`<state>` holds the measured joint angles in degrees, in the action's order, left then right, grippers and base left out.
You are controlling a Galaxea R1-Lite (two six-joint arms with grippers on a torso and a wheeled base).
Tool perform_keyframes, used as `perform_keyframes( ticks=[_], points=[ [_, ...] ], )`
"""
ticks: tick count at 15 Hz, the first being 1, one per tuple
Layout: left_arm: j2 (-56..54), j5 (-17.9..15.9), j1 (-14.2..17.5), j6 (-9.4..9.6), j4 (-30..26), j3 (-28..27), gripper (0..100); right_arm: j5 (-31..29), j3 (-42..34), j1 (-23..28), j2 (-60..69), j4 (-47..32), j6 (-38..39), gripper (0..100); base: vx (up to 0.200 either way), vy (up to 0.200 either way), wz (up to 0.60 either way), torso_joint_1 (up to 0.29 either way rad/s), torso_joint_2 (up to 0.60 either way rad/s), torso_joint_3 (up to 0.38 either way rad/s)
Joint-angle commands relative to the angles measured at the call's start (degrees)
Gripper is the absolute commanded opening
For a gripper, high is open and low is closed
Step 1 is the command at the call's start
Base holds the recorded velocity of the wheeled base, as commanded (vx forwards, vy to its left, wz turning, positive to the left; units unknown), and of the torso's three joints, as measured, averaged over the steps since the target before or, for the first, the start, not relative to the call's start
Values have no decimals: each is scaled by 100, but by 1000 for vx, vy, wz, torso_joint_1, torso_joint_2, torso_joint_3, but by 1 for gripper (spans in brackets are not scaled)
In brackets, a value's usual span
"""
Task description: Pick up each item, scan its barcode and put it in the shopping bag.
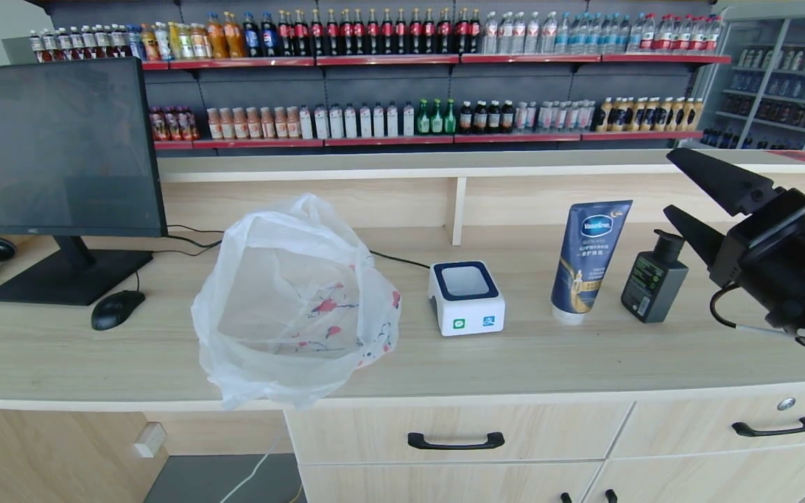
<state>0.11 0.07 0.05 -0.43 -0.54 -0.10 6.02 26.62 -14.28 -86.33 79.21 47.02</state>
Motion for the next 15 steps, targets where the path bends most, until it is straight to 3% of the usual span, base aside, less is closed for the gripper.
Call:
perform_keyframes(
  ticks=[1, 3, 7, 15],
  points=[
    [-2, 1, -5, -1, 1, 1, 100, 4, 273, 127, -384, 41, 27, 100, 0, 0, 0, 0, 0, 0],
    [-2, 1, 4, -1, 1, 1, 100, 4, 387, 241, -516, 147, 202, 100, 0, 0, 0, 0, 0, 0],
    [-2, 1, -5, -1, 1, 1, 100, 4, 414, 285, -1254, 1079, 88, 100, 0, 0, 0, 0, 0, 0],
    [-2, 1, 4, -1, 1, 1, 100, 4, 546, 267, -1588, 1079, 0, 100, 0, 0, 0, 0, 0, 0]
  ],
)
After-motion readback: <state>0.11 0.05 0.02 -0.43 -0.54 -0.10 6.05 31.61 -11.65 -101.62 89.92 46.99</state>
